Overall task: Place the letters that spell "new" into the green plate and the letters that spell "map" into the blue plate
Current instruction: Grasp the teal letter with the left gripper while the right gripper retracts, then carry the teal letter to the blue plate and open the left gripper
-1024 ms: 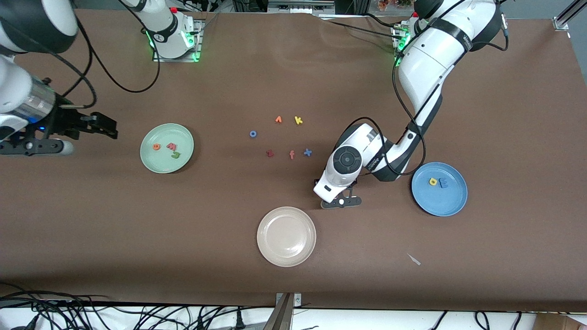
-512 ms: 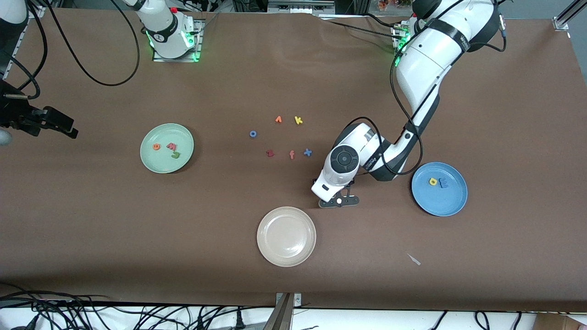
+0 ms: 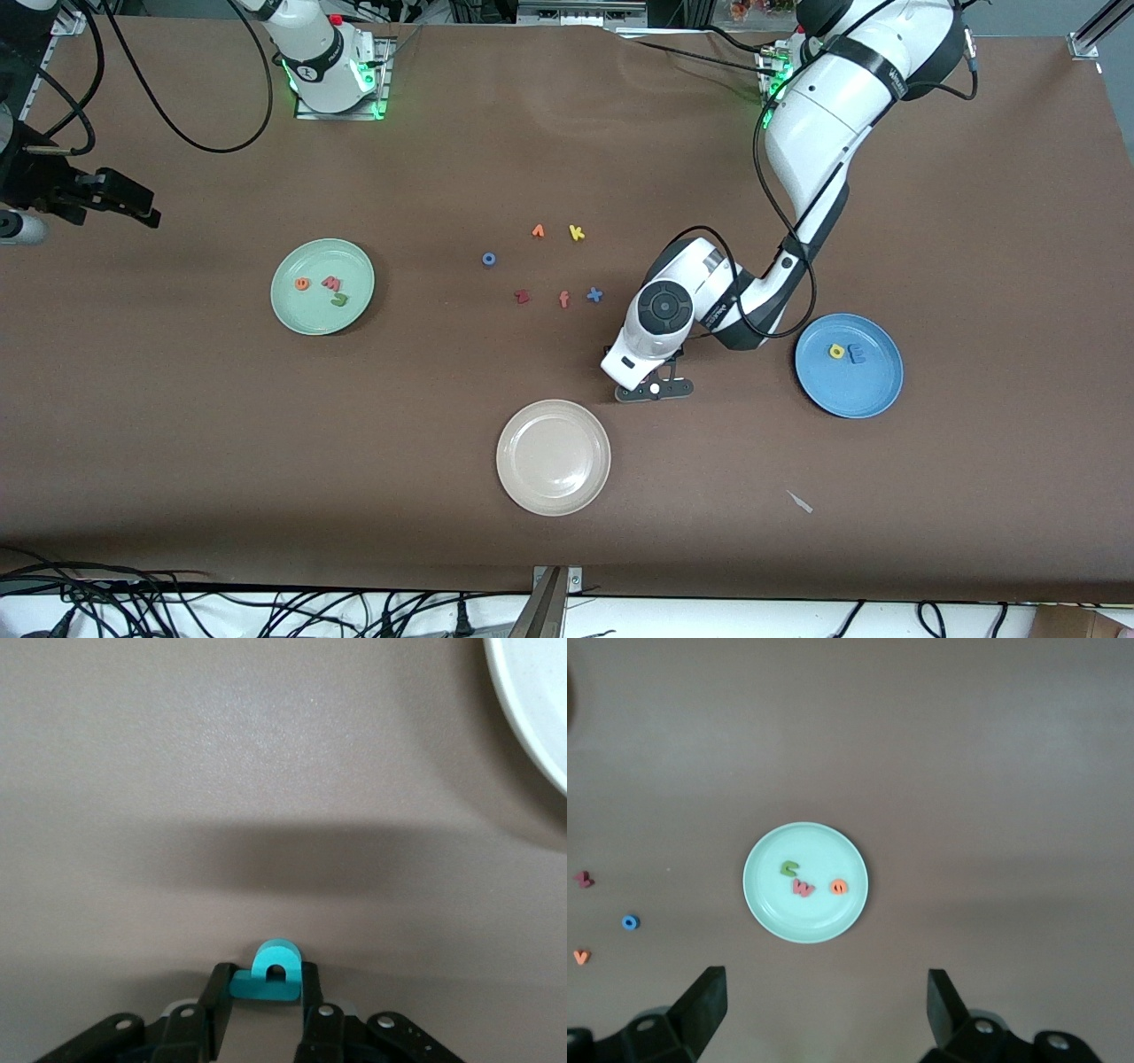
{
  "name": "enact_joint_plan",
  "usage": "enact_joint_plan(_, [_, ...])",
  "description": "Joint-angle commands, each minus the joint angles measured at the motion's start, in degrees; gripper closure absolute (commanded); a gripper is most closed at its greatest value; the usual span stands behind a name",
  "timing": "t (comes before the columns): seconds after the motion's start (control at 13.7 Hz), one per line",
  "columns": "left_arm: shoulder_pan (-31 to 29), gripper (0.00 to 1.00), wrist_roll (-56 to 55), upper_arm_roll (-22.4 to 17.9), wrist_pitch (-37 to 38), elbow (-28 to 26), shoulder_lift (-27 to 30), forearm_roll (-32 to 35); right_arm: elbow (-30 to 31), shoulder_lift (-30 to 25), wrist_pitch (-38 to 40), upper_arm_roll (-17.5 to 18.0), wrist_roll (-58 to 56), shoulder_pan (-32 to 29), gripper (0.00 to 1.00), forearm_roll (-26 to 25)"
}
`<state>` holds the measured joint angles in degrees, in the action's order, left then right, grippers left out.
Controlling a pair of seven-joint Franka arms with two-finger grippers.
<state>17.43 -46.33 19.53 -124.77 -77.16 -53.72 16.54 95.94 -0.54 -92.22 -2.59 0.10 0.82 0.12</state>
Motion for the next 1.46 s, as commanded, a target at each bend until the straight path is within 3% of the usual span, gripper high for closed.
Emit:
enact_joint_plan(0.0, [0.6,0.77,0.2,-1.0,-0.7,1.4,-0.9,-0.6,0.1,-0.8,1.5,0.7,0.2,-0.9,0.00,-0.5])
enact_joint_plan(0.44, [-1.6,0.86,1.9,-0.8,3.0,1.5,2.1,-0.5,-0.3,-0.7,0.5,0.8,0.3,-0.7,0.00,-0.7])
enact_joint_plan(0.73, [-6.1,0.86,11.0,-0.4,9.6,-0.3,5.5,-1.0,-0.4,-0.9,0.8,0.6,0.3,-0.9,0.00,-0.3])
enact_joint_plan(1.39, [-22.1,0.87,31.1,1.7,9.8,-16.3,18.0,-0.8,-0.8,-0.8,0.3,0.9,0.3,-0.7,0.00,0.1])
